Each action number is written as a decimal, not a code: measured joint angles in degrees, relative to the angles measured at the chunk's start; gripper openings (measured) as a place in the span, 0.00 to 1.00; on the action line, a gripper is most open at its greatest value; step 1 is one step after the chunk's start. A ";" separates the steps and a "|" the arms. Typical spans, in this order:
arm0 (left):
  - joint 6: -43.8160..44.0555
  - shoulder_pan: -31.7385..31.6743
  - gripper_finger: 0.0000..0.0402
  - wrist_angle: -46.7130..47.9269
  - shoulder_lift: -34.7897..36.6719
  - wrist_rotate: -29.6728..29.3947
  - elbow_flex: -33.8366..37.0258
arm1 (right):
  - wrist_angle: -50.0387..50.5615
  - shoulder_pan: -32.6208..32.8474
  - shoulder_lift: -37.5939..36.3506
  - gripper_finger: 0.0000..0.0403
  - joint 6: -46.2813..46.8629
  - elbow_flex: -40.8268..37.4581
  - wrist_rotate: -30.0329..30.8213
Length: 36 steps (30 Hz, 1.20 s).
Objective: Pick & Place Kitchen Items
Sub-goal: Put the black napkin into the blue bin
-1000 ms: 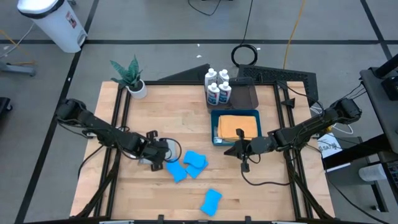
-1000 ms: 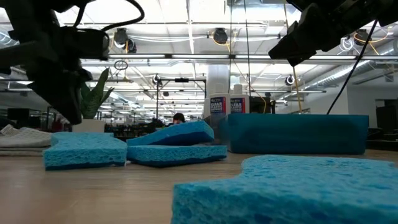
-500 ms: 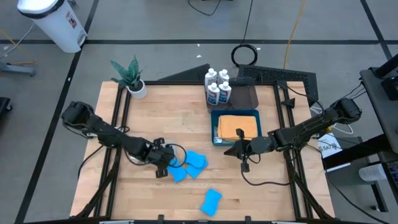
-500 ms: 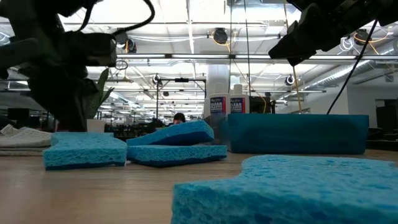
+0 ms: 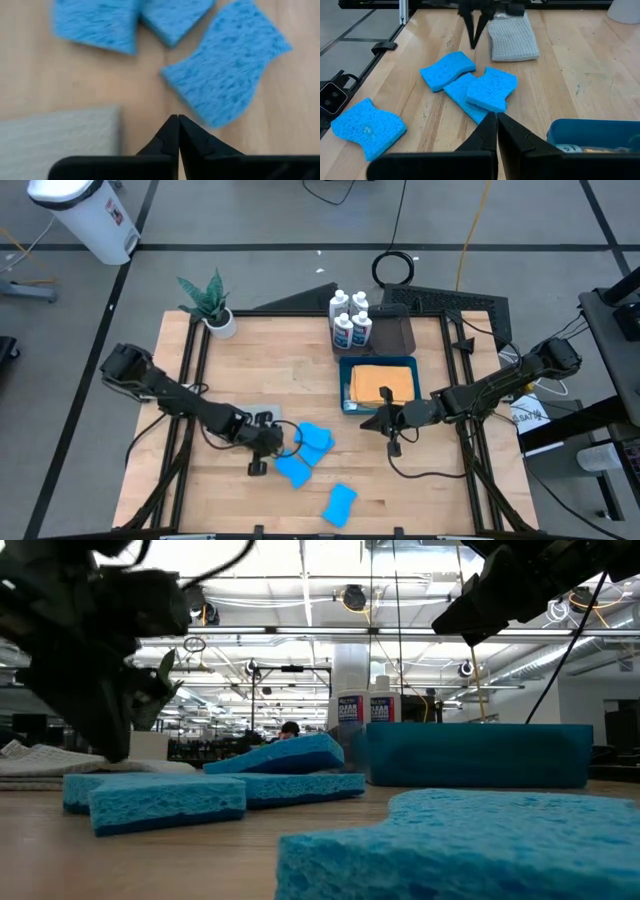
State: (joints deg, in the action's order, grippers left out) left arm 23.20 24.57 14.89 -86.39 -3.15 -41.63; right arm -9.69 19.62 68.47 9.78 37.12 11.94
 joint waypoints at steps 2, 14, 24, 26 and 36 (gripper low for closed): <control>1.05 0.00 0.04 3.22 2.24 -2.53 0.00 | 0.00 0.00 0.00 0.00 0.00 0.00 0.00; 12.59 -4.94 0.25 5.16 6.02 -7.36 0.00 | -0.38 0.00 0.00 0.00 0.00 0.00 0.00; 21.96 -14.66 0.60 10.33 5.75 -2.38 0.00 | -0.38 -0.01 0.00 0.00 -0.02 0.00 0.01; 22.99 -15.71 0.61 10.20 5.41 -1.51 -0.02 | -0.39 0.00 0.00 0.00 -0.13 0.00 0.12; 24.68 -15.57 0.61 20.28 -0.91 -4.05 -9.63 | -1.06 -0.02 0.00 0.00 -0.35 0.00 0.22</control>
State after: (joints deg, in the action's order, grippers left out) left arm 47.87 9.00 35.17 -87.30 -7.21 -51.26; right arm -10.75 19.59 68.47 9.43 37.12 12.16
